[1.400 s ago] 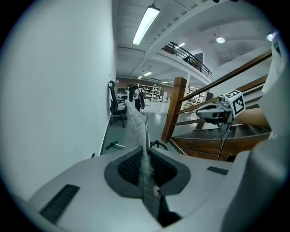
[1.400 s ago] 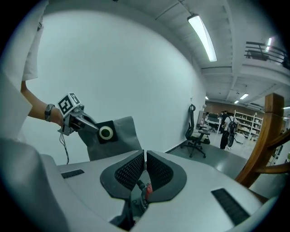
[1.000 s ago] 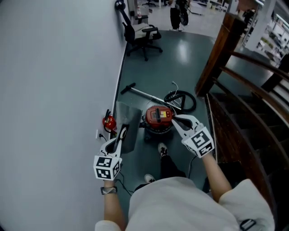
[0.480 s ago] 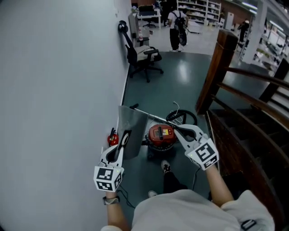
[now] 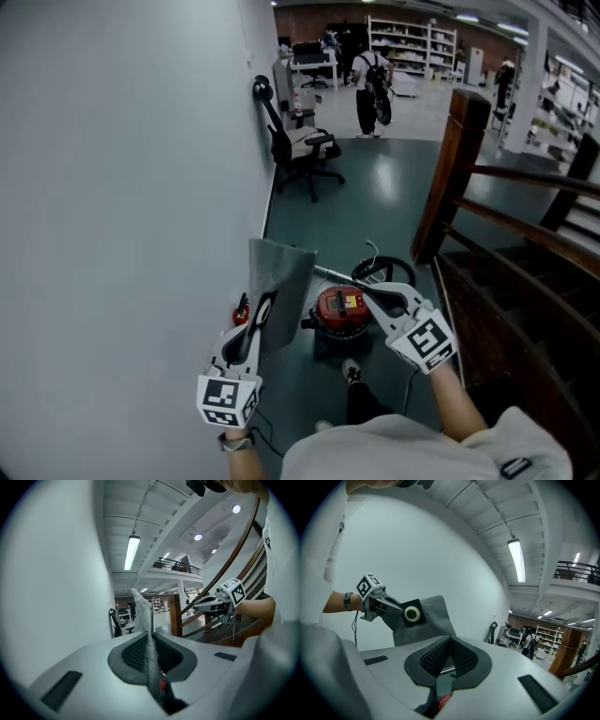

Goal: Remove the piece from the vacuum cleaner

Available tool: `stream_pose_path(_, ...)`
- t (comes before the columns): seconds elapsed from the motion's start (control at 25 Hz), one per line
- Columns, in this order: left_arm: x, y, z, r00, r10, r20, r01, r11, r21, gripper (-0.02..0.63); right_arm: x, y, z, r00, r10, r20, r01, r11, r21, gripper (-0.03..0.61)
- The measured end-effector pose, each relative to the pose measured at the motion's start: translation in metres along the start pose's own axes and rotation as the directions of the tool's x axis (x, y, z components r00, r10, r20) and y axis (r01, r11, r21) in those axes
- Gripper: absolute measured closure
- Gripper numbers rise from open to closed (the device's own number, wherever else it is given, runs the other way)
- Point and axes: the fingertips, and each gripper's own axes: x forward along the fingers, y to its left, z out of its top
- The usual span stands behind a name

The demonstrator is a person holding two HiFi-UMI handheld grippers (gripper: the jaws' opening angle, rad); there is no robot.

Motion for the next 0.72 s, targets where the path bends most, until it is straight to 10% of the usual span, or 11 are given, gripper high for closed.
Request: stream_pose_path(0.72, -0.017, -0.012, 0.006, 1.000, 0.006, -0.007, -0.006, 0.998, 0.055, 0.586, -0.004, 0.019, 0.036, 0.999, -0.001, 0.048, 0.003, 0.999, -0.044, 0.551)
